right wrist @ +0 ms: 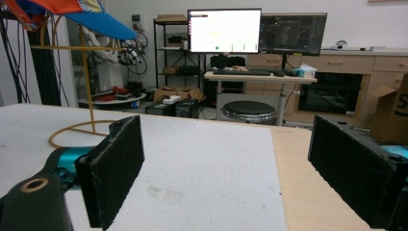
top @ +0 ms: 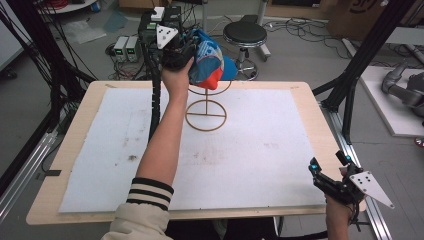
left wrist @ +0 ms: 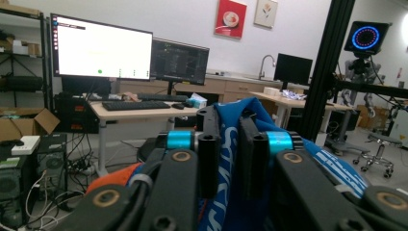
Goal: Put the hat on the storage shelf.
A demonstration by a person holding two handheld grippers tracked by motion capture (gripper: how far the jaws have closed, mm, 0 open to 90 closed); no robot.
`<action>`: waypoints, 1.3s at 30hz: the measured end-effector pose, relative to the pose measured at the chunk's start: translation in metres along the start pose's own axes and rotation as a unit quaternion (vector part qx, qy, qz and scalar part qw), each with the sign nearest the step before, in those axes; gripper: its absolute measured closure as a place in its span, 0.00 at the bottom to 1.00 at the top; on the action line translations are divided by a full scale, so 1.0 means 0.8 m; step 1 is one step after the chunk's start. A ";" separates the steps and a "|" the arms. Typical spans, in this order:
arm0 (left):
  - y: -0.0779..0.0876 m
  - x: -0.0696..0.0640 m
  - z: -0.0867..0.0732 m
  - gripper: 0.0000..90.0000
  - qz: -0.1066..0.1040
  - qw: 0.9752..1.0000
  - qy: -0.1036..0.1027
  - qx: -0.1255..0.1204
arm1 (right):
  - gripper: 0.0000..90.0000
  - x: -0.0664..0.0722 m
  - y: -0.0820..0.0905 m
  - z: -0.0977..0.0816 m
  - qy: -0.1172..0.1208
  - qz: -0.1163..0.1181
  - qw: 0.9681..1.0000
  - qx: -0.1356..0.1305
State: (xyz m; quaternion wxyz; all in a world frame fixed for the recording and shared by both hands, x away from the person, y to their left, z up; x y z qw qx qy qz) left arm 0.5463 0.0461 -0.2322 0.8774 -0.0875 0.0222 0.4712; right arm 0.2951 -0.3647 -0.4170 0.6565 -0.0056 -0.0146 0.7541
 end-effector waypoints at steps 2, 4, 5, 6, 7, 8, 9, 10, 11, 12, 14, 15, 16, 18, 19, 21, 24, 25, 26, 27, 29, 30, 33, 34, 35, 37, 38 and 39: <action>0.001 0.001 -0.003 0.87 0.002 1.000 -0.001 0.003 | 0.14 0.001 0.000 0.000 -0.001 0.001 1.000 0.000; 0.001 0.002 -0.007 0.86 0.003 1.000 -0.003 0.006 | 0.14 0.001 0.000 0.000 0.001 0.001 1.000 0.001; 0.001 0.002 -0.008 0.85 0.004 1.000 -0.004 0.008 | 0.14 0.001 0.000 0.000 0.001 0.001 1.000 0.000; 0.001 0.002 -0.010 0.85 0.003 1.000 -0.003 0.009 | 0.14 0.001 0.000 0.000 0.002 0.000 1.000 0.001; 0.001 0.003 -0.011 0.85 0.003 1.000 -0.003 0.011 | 0.14 0.001 0.000 0.000 0.002 0.002 1.000 0.000; 0.001 0.003 -0.011 0.84 0.003 1.000 -0.003 0.013 | 0.14 0.001 0.000 0.000 0.002 0.001 1.000 0.000; 0.001 0.003 -0.012 0.84 0.003 1.000 -0.004 0.014 | 0.14 0.001 0.000 0.000 0.002 0.001 1.000 0.000; 0.001 0.002 -0.012 0.83 0.004 1.000 -0.006 0.016 | 0.14 0.001 0.000 0.000 0.002 0.001 1.000 0.000; 0.001 0.003 -0.013 0.81 0.004 1.000 -0.007 0.017 | 0.14 0.001 0.000 0.000 0.003 0.001 1.000 0.000; 0.001 0.003 -0.012 0.79 0.003 1.000 -0.004 0.015 | 0.14 0.001 0.000 0.000 0.003 0.001 1.000 0.000; 0.001 0.004 -0.011 0.77 0.004 1.000 -0.003 0.014 | 0.14 0.001 0.000 0.000 0.004 0.002 1.000 -0.001; 0.001 0.004 -0.011 0.77 0.005 1.000 -0.003 0.013 | 0.14 0.001 0.000 0.000 0.005 0.002 1.000 0.000; 0.002 0.004 -0.011 0.77 0.005 1.000 -0.004 0.014 | 0.14 0.001 0.000 0.000 0.004 0.002 1.000 -0.001; 0.002 0.004 -0.011 0.76 0.005 1.000 -0.003 0.014 | 0.14 0.001 0.000 0.000 0.002 0.001 1.000 0.000; 0.003 0.005 -0.011 0.76 0.005 1.000 -0.004 0.014 | 0.14 0.001 0.000 0.000 0.004 0.002 1.000 0.000; 0.003 0.005 -0.010 0.75 0.005 1.000 -0.003 0.014 | 0.14 0.002 0.000 0.000 0.005 0.002 1.000 -0.001; 0.005 0.004 -0.007 0.72 0.000 1.000 -0.002 0.008 | 0.14 0.003 0.000 0.001 0.003 0.002 1.000 0.000; 0.006 0.003 -0.005 0.70 -0.003 1.000 -0.001 0.005 | 0.14 0.003 0.000 0.001 0.003 0.002 1.000 0.000; 0.008 0.001 -0.003 0.67 -0.007 1.000 0.000 0.001 | 0.14 0.003 0.000 0.001 0.004 0.003 1.000 -0.001; 0.009 -0.001 0.000 0.64 -0.010 1.000 -0.001 -0.002 | 0.14 0.003 0.000 0.001 0.004 0.003 1.000 -0.001; 0.013 -0.003 0.006 0.56 -0.011 1.000 -0.004 -0.010 | 0.14 0.004 -0.001 0.001 0.002 0.003 1.000 0.000; 0.015 -0.004 0.009 0.53 -0.013 1.000 -0.002 -0.012 | 0.14 0.004 -0.001 0.001 0.004 0.003 1.000 -0.001; 0.022 -0.004 0.015 0.45 -0.010 1.000 -0.005 -0.017 | 0.14 0.007 -0.002 0.001 0.001 0.004 1.000 0.001; 0.026 -0.004 0.018 0.42 -0.011 1.000 -0.006 -0.018 | 0.14 0.007 -0.002 0.001 0.003 0.006 1.000 -0.001; 0.030 -0.004 0.021 0.41 -0.011 1.000 -0.008 -0.021 | 0.14 0.008 -0.002 0.002 0.003 0.007 1.000 -0.001; 0.039 -0.004 0.027 0.39 -0.008 0.999 -0.015 -0.030 | 0.14 0.009 -0.002 0.003 0.003 0.005 1.000 -0.004; 0.043 -0.004 0.030 0.39 -0.008 0.999 -0.018 -0.034 | 0.14 0.010 -0.003 0.003 0.002 0.007 1.000 -0.005; 0.048 -0.003 0.033 0.39 -0.007 0.999 -0.022 -0.037 | 0.14 0.010 -0.003 0.003 0.004 0.008 1.000 -0.004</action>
Point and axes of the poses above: each handheld gripper's, and its own axes: y roughly backward along the jaws, z roughly out of its top, x roughly to its left, the point moved 7 cm from there along -y, roughly forward along the jaws, and after that the axes turned 7 degrees about -z, right-handed, at the moved point
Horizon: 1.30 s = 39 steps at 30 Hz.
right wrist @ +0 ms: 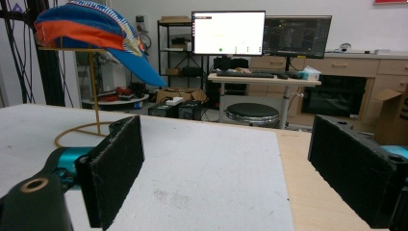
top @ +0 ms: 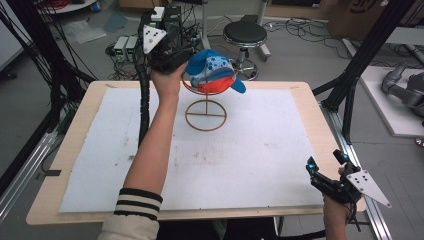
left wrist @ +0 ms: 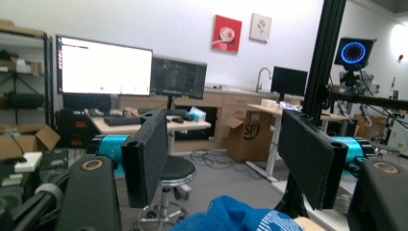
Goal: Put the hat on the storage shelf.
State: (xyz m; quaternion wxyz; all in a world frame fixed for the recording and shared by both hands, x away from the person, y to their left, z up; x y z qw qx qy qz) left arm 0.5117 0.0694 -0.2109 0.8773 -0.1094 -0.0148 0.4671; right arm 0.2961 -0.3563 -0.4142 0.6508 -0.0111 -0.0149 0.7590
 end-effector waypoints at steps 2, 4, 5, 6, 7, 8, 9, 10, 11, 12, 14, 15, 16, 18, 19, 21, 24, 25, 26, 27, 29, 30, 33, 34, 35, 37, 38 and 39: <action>0.010 0.001 0.005 0.37 0.000 1.000 -0.005 -0.005 | 0.14 0.002 -0.001 0.000 0.000 0.002 1.000 0.000; 0.020 0.004 0.008 0.37 0.005 1.000 -0.010 -0.009 | 0.14 0.004 -0.001 0.001 -0.001 0.003 1.000 0.001; 0.026 0.005 0.010 0.36 0.006 1.000 -0.012 -0.013 | 0.14 0.004 -0.002 0.002 0.000 0.005 1.000 -0.002; 0.031 0.006 0.012 0.36 0.008 1.000 -0.013 -0.016 | 0.14 0.005 -0.003 0.002 0.000 0.006 1.000 -0.004; 0.036 0.008 0.014 0.35 0.010 1.000 -0.015 -0.016 | 0.14 0.007 -0.004 0.003 -0.001 0.007 1.000 -0.004; 0.042 0.010 0.015 0.35 0.012 1.000 -0.018 -0.017 | 0.14 0.007 -0.005 0.003 0.000 0.007 1.000 -0.005; 0.048 0.011 0.017 0.35 0.014 0.999 -0.022 -0.018 | 0.14 0.009 -0.006 0.003 -0.001 0.008 1.000 -0.006; 0.054 0.013 0.018 0.35 0.017 0.999 -0.024 -0.021 | 0.14 0.010 -0.008 0.003 -0.002 0.009 1.000 -0.006; 0.060 0.015 0.020 0.35 0.018 0.999 -0.026 -0.023 | 0.14 0.011 -0.009 0.003 0.000 0.010 1.000 -0.005; 0.065 0.016 0.021 0.35 0.020 0.999 -0.027 -0.025 | 0.14 0.012 -0.010 0.003 -0.001 0.012 1.000 -0.006; 0.078 0.019 0.025 0.35 0.027 0.999 -0.034 -0.030 | 0.14 0.014 -0.013 0.004 -0.001 0.014 1.000 -0.009; 0.085 0.020 0.027 0.35 0.030 0.998 -0.037 -0.032 | 0.14 0.015 -0.014 0.004 0.000 0.015 1.000 -0.010; 0.092 0.022 0.028 0.35 0.034 0.998 -0.040 -0.032 | 0.14 0.016 -0.015 0.005 -0.001 0.017 1.000 -0.009; 0.105 0.025 0.031 0.35 0.039 0.998 -0.044 -0.037 | 0.14 0.019 -0.018 0.005 -0.003 0.020 1.000 -0.011; 0.112 0.026 0.032 0.35 0.044 0.997 -0.046 -0.039 | 0.14 0.020 -0.019 0.006 -0.003 0.022 1.000 -0.011; 0.126 0.029 0.034 0.35 0.049 0.997 -0.052 -0.042 | 0.14 0.023 -0.022 0.006 -0.004 0.025 1.000 -0.011; 0.146 0.034 0.034 0.35 0.058 0.996 -0.061 -0.041 | 0.14 0.028 -0.025 0.008 -0.005 0.029 0.999 -0.015; 0.153 0.035 0.034 0.35 0.061 0.995 -0.065 -0.039 | 0.14 0.029 -0.026 0.008 -0.005 0.030 0.999 -0.016; 0.158 0.036 0.034 0.35 0.062 0.995 -0.067 -0.039 | 0.14 0.029 -0.027 0.009 -0.004 0.031 0.999 -0.018; 0.166 0.037 0.033 0.35 0.066 0.995 -0.070 -0.037 | 0.14 0.030 -0.028 0.009 -0.006 0.031 0.999 -0.016; 0.180 0.041 0.031 0.34 0.073 0.994 -0.074 -0.037 | 0.14 0.032 -0.030 0.010 -0.006 0.033 0.999 -0.018; 0.187 0.043 0.030 0.34 0.077 0.994 -0.076 -0.036 | 0.14 0.033 -0.031 0.011 -0.006 0.035 0.999 -0.021; 0.206 0.051 0.024 0.34 0.089 0.993 -0.076 -0.029 | 0.14 0.035 -0.034 0.011 -0.013 0.038 0.999 -0.020; 0.212 0.054 0.022 0.34 0.093 0.992 -0.075 -0.029 | 0.14 0.035 -0.035 0.011 -0.010 0.039 0.999 -0.022; 0.218 0.056 0.019 0.34 0.095 0.992 -0.075 -0.025 | 0.14 0.036 -0.036 0.011 -0.012 0.039 0.999 -0.022; 0.231 0.060 0.013 0.33 0.102 0.992 -0.074 -0.023 | 0.14 0.037 -0.038 0.011 -0.016 0.039 0.999 -0.020; 0.237 0.062 0.010 0.33 0.103 0.992 -0.073 -0.021 | 0.14 0.037 -0.039 0.011 -0.012 0.037 0.999 -0.021; 0.242 0.064 0.007 0.33 0.107 0.991 -0.073 -0.020 | 0.14 0.037 -0.040 0.011 -0.011 0.038 0.999 -0.023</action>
Point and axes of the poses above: each handheld gripper's, and its own axes: y roughly backward along the jaws, z roughly out of its top, x roughly to its left, the point moved 7 cm from there along -y, roughly forward along the jaws, and after that the axes turned 7 degrees about -z, right-handed, at the moved point
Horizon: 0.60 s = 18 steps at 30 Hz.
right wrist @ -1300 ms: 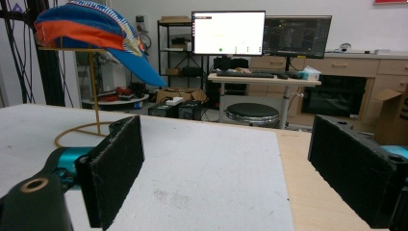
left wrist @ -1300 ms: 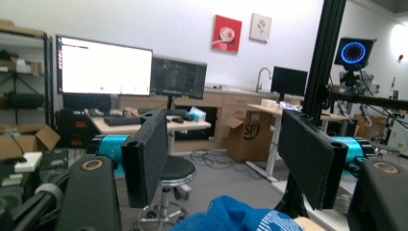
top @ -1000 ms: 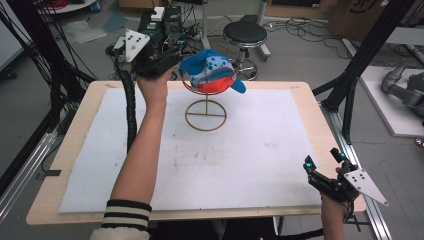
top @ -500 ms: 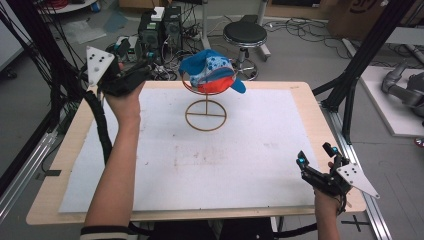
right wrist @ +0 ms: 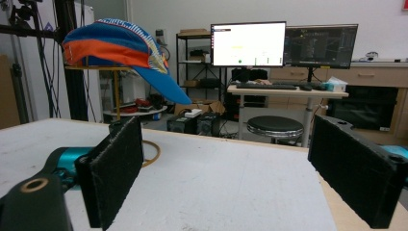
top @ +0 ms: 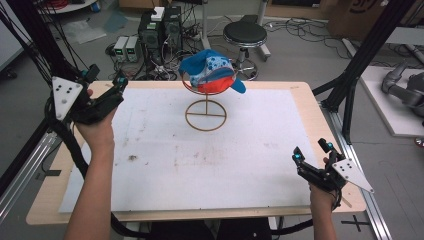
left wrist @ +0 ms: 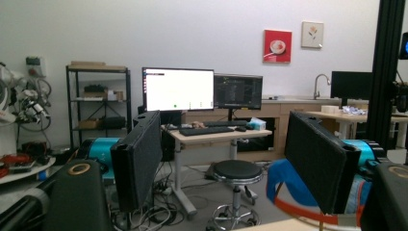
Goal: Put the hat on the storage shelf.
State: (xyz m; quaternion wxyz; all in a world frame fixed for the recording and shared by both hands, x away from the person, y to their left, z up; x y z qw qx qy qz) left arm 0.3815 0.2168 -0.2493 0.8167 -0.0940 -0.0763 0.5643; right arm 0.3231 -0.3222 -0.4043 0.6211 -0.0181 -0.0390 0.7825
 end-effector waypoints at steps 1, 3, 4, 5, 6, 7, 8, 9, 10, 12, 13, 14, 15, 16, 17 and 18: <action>0.005 0.002 -0.003 0.33 0.002 1.000 0.000 0.003 | 0.14 0.000 -0.001 0.000 -0.001 0.000 1.000 0.001; 0.015 0.007 -0.010 0.32 0.007 1.000 -0.001 0.006 | 0.14 -0.001 -0.002 0.000 0.001 -0.002 1.000 0.001; 0.020 0.009 -0.013 0.32 0.009 1.000 -0.001 0.009 | 0.14 -0.001 -0.002 0.000 -0.002 -0.002 1.000 0.002; 0.024 0.011 -0.016 0.31 0.011 1.000 0.000 0.012 | 0.14 -0.001 -0.002 -0.001 -0.005 -0.005 1.000 0.003; 0.029 0.012 -0.019 0.31 0.014 1.000 0.000 0.013 | 0.14 -0.001 -0.003 0.000 -0.006 -0.004 1.000 0.001; 0.034 0.014 -0.022 0.30 0.016 1.000 -0.001 0.016 | 0.14 -0.001 -0.003 0.000 -0.008 -0.004 1.000 0.001; 0.039 0.015 -0.025 0.29 0.018 1.000 0.001 0.016 | 0.14 -0.001 -0.004 -0.001 -0.006 -0.004 1.000 0.002; 0.044 0.016 -0.028 0.28 0.020 1.000 0.003 0.016 | 0.14 -0.001 -0.005 0.000 -0.004 -0.004 1.000 0.001; 0.049 0.018 -0.031 0.28 0.021 1.000 0.005 0.015 | 0.14 -0.001 -0.005 0.000 -0.004 -0.005 1.000 0.000; 0.057 0.020 -0.038 0.28 0.025 0.999 0.005 0.020 | 0.14 -0.001 -0.006 0.000 -0.005 -0.005 1.000 0.000; 0.060 0.021 -0.041 0.27 0.026 0.999 0.005 0.024 | 0.14 -0.002 -0.006 -0.001 -0.006 -0.006 1.000 0.002; 0.066 0.023 -0.046 0.26 0.029 0.999 0.005 0.028 | 0.14 -0.002 -0.006 -0.001 -0.007 -0.007 1.000 0.003; 0.069 0.024 -0.048 0.25 0.031 0.999 0.005 0.029 | 0.14 -0.003 -0.006 -0.001 -0.006 -0.008 1.000 0.000; 0.073 0.025 -0.050 0.25 0.032 0.999 0.003 0.031 | 0.14 -0.004 -0.007 -0.001 -0.005 -0.008 1.000 -0.001; 0.077 0.026 -0.053 0.24 0.035 0.999 0.001 0.034 | 0.14 -0.004 -0.007 -0.001 -0.008 -0.009 1.000 0.001; 0.081 0.027 -0.055 0.23 0.035 0.999 0.000 0.035 | 0.14 -0.004 -0.007 -0.001 -0.009 -0.010 1.000 0.002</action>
Point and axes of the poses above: each handheld gripper's, and its own axes: y roughly backward along the jaws, z roughly out of its top, x roughly to its left, the point moved 7 cm from there along -y, roughly forward along the jaws, and after that the axes turned 7 degrees about -z, right-handed, at the moved point
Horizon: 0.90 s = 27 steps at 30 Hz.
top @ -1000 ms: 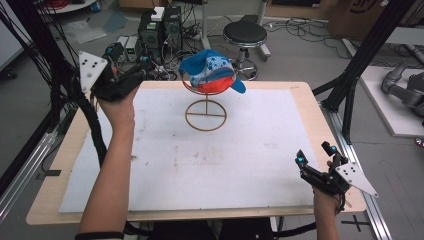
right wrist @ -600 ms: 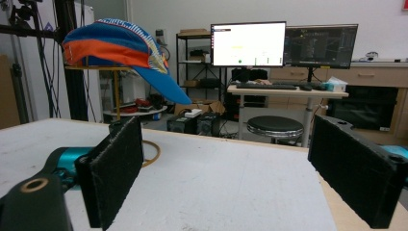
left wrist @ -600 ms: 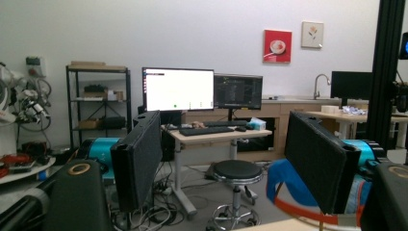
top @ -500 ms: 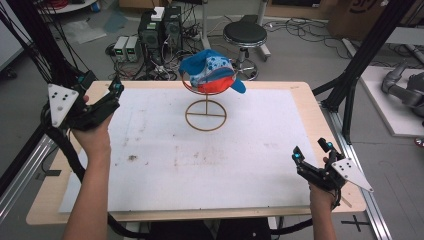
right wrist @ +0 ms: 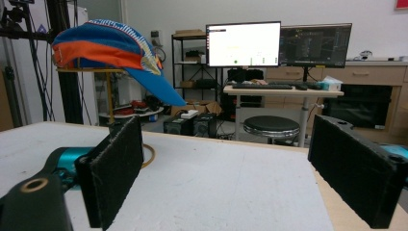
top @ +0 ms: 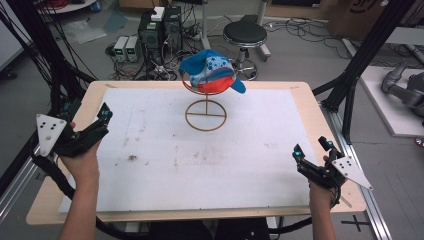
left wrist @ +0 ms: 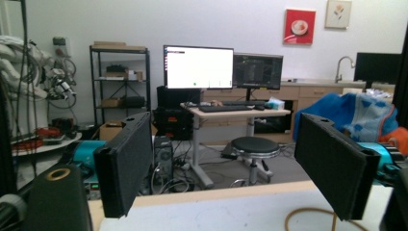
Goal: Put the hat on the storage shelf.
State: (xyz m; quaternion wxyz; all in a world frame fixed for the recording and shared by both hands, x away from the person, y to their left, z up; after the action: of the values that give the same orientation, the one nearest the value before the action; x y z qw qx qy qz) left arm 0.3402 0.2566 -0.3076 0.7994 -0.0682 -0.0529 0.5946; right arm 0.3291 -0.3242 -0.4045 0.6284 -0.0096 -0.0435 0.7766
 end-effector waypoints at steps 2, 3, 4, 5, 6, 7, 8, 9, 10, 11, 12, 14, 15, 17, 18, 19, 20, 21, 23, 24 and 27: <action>0.008 0.002 -0.007 0.22 0.005 1.000 -0.005 0.006 | 0.14 -0.001 -0.001 0.000 0.001 -0.001 1.000 -0.001; 0.011 0.004 -0.010 0.21 0.006 1.000 -0.008 0.010 | 0.14 -0.001 -0.002 -0.001 0.001 -0.002 1.000 -0.001; 0.015 0.004 -0.014 0.19 0.007 1.000 -0.010 0.012 | 0.14 -0.001 -0.002 -0.001 0.002 -0.001 1.000 -0.001; 0.019 0.005 -0.017 0.19 0.007 1.000 -0.011 0.013 | 0.14 -0.001 -0.003 -0.001 0.003 -0.001 1.000 -0.001; 0.024 0.007 -0.022 0.19 0.009 1.000 -0.013 0.016 | 0.14 -0.001 -0.003 -0.001 0.002 -0.002 1.000 -0.002; 0.028 0.008 -0.026 0.19 0.011 1.000 -0.012 0.018 | 0.14 -0.001 -0.004 -0.001 0.002 -0.002 1.000 -0.001; 0.030 0.010 -0.030 0.19 0.012 1.000 -0.010 0.021 | 0.14 -0.001 -0.005 -0.001 0.002 -0.002 1.000 -0.002; 0.034 0.012 -0.036 0.19 0.014 1.000 -0.007 0.025 | 0.14 -0.001 -0.005 -0.001 0.004 -0.001 1.000 -0.003; 0.037 0.014 -0.041 0.19 0.016 0.999 -0.004 0.028 | 0.14 -0.001 -0.005 -0.001 0.001 -0.002 1.000 -0.001; 0.041 0.016 -0.045 0.19 0.018 0.999 0.001 0.030 | 0.14 -0.001 -0.006 -0.001 0.001 -0.002 1.000 -0.001; 0.046 0.018 -0.051 0.19 0.020 0.999 0.003 0.031 | 0.14 0.000 -0.006 -0.001 0.000 -0.002 1.000 -0.001; 0.052 0.021 -0.059 0.19 0.024 0.999 0.010 0.029 | 0.14 0.000 -0.008 -0.002 0.006 -0.003 1.000 -0.001; 0.054 0.022 -0.062 0.19 0.026 0.999 0.011 0.028 | 0.14 0.001 -0.008 -0.002 0.008 -0.004 1.000 0.002; 0.058 0.025 -0.068 0.19 0.026 0.999 0.014 0.035 | 0.14 0.000 -0.008 -0.002 0.010 -0.007 1.000 0.002; 0.062 0.026 -0.069 0.18 0.028 0.999 0.018 0.031 | 0.14 -0.001 -0.008 -0.002 0.010 -0.009 1.000 0.002; 0.064 0.026 -0.069 0.18 0.032 0.999 0.017 0.027 | 0.14 -0.002 -0.008 -0.002 0.010 -0.010 1.000 0.001; 0.067 0.027 -0.070 0.19 0.033 0.999 0.013 0.025 | 0.14 -0.003 -0.008 -0.002 0.010 -0.011 1.000 0.001; 0.068 0.028 -0.070 0.18 0.033 0.999 0.013 0.024 | 0.14 -0.003 -0.007 -0.003 0.010 -0.011 1.000 0.003; 0.069 0.028 -0.072 0.18 0.037 0.999 0.015 0.024 | 0.14 -0.006 -0.006 -0.003 0.009 -0.014 1.000 0.003; 0.070 0.028 -0.073 0.18 0.039 0.999 0.013 0.024 | 0.14 -0.007 -0.005 -0.002 0.008 -0.016 1.000 0.000; 0.072 0.026 -0.075 0.18 0.044 0.999 0.016 0.024 | 0.14 -0.009 -0.005 -0.002 0.007 -0.019 1.000 -0.001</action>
State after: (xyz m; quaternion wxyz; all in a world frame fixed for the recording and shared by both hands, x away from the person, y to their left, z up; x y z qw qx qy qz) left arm 0.3019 0.2902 -0.3767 0.7746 -0.0604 -0.0229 0.6291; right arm 0.3346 -0.3305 -0.4059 0.6432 -0.0150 -0.0398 0.7645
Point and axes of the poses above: each handheld gripper's, and its own axes: y roughly backward along the jaws, z roughly out of its top, x roughly to its left, the point moved 7 cm from there along -y, roughly forward along the jaws, and after that the axes turned 7 degrees about -z, right-handed, at the moved point
